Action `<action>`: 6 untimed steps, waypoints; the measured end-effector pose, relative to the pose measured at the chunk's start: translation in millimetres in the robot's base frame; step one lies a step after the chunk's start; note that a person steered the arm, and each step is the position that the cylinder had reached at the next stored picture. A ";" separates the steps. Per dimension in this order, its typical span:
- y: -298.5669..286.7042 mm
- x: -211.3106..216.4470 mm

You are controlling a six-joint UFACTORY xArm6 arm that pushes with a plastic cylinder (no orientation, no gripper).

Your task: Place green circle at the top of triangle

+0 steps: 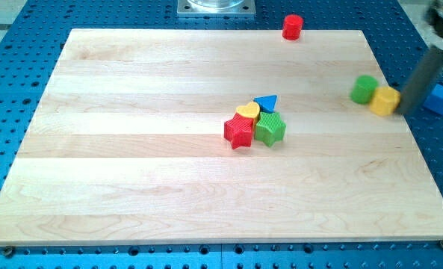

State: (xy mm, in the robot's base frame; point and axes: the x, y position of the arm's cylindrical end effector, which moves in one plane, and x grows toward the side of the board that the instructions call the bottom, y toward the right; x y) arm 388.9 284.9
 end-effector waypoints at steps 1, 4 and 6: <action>-82.3 -54.4; -228.3 -72.1; -231.5 -101.9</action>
